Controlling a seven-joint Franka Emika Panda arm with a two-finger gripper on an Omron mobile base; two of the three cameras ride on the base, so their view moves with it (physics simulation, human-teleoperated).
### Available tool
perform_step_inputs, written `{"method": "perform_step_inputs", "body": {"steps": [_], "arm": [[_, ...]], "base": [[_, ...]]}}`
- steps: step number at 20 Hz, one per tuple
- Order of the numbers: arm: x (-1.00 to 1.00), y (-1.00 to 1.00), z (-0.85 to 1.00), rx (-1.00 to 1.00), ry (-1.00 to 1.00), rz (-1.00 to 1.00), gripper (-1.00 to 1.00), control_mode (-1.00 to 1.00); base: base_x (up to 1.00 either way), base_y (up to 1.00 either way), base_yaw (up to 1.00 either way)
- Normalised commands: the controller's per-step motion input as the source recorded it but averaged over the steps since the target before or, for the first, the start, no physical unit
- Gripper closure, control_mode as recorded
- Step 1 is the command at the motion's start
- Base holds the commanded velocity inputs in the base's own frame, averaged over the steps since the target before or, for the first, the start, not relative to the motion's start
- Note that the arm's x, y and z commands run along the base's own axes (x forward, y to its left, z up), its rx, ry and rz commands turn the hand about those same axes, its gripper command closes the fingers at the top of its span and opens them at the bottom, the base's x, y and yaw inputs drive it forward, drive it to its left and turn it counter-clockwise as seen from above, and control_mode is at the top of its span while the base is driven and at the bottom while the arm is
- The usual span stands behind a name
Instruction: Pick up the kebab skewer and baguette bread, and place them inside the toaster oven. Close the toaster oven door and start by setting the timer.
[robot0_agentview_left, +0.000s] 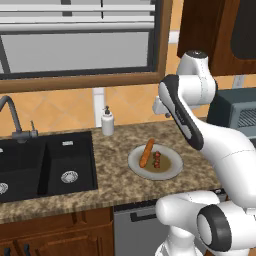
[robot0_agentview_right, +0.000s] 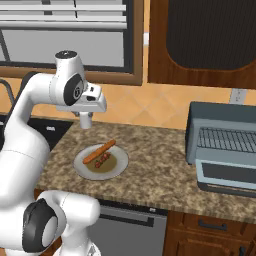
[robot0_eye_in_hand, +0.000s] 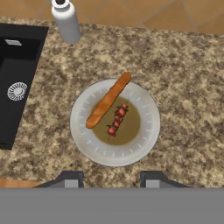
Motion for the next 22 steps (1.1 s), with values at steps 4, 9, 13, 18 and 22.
{"method": "perform_step_inputs", "body": {"steps": [4, 9, 13, 18, 22], "arm": [[0.00, 0.00, 0.00, 0.00, 0.00, 0.00, -1.00, 1.00], [0.00, 0.00, 0.00, 0.00, 0.00, 0.00, -1.00, 1.00], [0.00, 0.00, 0.00, 0.00, 0.00, 0.00, -1.00, 1.00], [0.00, 0.00, 0.00, 0.00, 0.00, 0.00, -1.00, 1.00], [0.00, 0.00, 0.00, 0.00, 0.00, 0.00, -1.00, 1.00]], "base": [[0.00, 0.00, 0.00], [-0.19, -0.38, -0.06], [-0.10, -0.78, -0.18], [0.01, -0.76, -0.11], [0.16, -0.66, 0.15]]}}
